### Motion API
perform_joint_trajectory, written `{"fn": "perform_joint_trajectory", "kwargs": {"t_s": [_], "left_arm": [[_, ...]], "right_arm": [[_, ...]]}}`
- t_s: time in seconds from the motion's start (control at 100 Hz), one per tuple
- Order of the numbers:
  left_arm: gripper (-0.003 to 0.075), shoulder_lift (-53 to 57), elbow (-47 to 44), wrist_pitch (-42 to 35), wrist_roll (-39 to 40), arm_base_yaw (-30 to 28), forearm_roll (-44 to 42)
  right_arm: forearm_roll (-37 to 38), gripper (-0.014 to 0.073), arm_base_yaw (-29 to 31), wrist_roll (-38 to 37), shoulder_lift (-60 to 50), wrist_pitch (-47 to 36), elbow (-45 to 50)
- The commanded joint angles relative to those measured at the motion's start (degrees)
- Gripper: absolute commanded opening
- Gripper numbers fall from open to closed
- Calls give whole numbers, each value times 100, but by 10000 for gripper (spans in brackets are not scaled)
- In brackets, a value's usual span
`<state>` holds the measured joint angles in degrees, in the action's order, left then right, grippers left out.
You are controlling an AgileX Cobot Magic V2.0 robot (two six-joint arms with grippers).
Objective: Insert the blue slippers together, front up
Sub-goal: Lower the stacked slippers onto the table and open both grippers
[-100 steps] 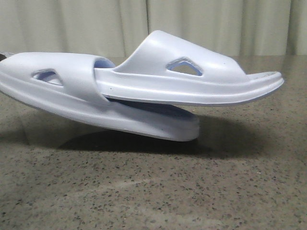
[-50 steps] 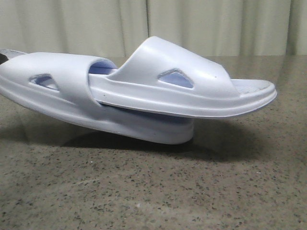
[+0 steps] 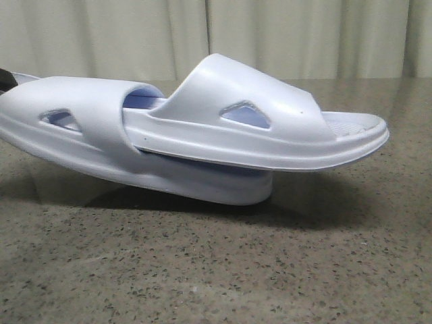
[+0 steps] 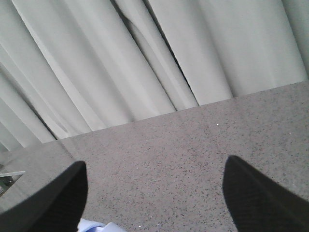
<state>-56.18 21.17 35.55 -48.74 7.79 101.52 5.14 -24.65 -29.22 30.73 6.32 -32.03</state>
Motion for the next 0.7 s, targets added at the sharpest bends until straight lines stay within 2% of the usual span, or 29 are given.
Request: {"fn": "perform_joint_trajectory", "kwargs": {"t_s": [0.0, 0.06, 0.15, 0.5, 0.69], "left_arm": [[310, 43, 194, 308, -107, 37, 197], [388, 43, 194, 272, -173, 37, 197], [438, 43, 194, 111, -409, 37, 197], [439, 43, 198, -990, -1415, 37, 246], [439, 43, 416, -1320, -2097, 37, 258]], "right_arm": [[84, 505, 22, 65, -9, -422, -217], [84, 505, 22, 65, -9, -422, -217], [84, 505, 22, 65, -9, -422, -217], [84, 505, 22, 65, -9, -422, -217], [94, 505, 22, 65, -9, -422, -217]]}}
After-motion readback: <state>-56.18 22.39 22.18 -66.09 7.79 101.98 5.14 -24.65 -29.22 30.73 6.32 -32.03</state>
